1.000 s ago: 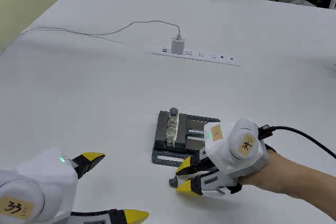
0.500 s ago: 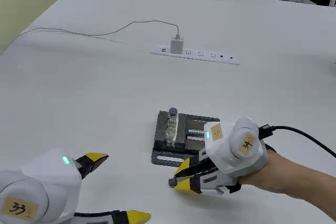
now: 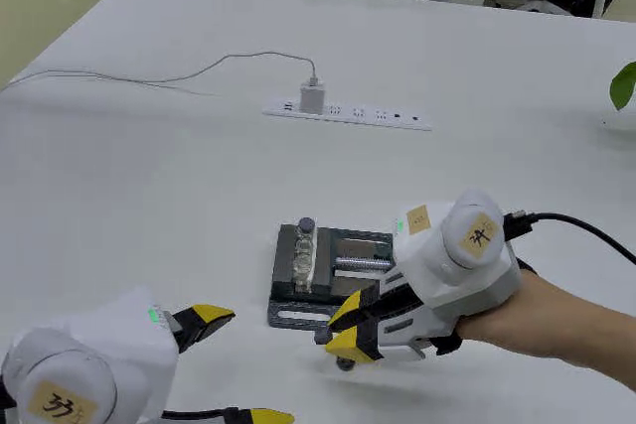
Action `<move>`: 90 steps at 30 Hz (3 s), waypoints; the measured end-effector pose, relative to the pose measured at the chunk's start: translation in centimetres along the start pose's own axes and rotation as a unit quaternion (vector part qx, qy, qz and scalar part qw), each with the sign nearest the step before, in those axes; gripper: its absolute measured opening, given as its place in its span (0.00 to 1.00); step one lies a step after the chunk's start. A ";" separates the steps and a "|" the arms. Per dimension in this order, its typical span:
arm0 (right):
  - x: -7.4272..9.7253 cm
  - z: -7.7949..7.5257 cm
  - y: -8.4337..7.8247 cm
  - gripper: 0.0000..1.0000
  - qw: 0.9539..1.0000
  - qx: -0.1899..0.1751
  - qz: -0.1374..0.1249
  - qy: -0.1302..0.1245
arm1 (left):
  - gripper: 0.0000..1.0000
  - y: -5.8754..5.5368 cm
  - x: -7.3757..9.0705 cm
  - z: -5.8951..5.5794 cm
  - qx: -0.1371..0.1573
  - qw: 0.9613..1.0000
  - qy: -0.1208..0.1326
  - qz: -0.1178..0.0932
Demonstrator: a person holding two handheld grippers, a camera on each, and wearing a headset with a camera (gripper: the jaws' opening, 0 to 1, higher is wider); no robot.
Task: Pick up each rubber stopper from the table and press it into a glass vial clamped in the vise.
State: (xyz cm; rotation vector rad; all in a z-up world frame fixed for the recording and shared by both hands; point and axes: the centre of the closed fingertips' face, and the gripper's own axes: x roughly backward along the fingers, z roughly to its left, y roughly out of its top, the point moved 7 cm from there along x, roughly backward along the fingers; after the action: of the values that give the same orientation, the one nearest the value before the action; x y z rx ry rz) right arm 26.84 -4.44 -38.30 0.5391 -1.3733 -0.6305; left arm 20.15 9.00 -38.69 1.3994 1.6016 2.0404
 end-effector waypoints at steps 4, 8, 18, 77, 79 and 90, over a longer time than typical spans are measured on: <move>1.3 -0.1 0.1 0.07 1.000 0.016 0.012 -0.012 | 0.58 1.2 -1.0 -0.1 -0.024 1.000 -0.016 0.001; 2.3 0.1 0.2 0.07 0.998 0.044 0.035 -0.024 | 0.50 2.3 -1.8 -0.1 -0.048 0.998 -0.030 0.002; 3.7 0.8 0.8 0.07 0.994 0.089 0.060 -0.031 | 0.22 4.7 -3.6 -0.6 -0.080 0.994 -0.072 0.005; 4.0 1.4 0.9 0.08 0.999 0.042 0.021 0.014 | 0.04 6.0 -4.7 -1.9 -0.086 0.990 -0.110 0.003; 3.9 1.3 0.9 0.08 0.999 0.039 0.023 0.015 | 0.04 6.0 -4.7 -2.0 -0.092 0.990 -0.105 0.005; 4.2 1.1 0.8 0.07 1.000 0.016 0.021 0.017 | 0.04 6.1 -4.8 -2.1 -0.113 0.989 -0.095 0.004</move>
State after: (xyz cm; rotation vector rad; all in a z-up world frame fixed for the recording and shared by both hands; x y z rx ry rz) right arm 26.15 -6.75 -34.63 0.5434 -1.3612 -0.5645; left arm 23.43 2.09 -36.10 1.4660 1.2492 1.9535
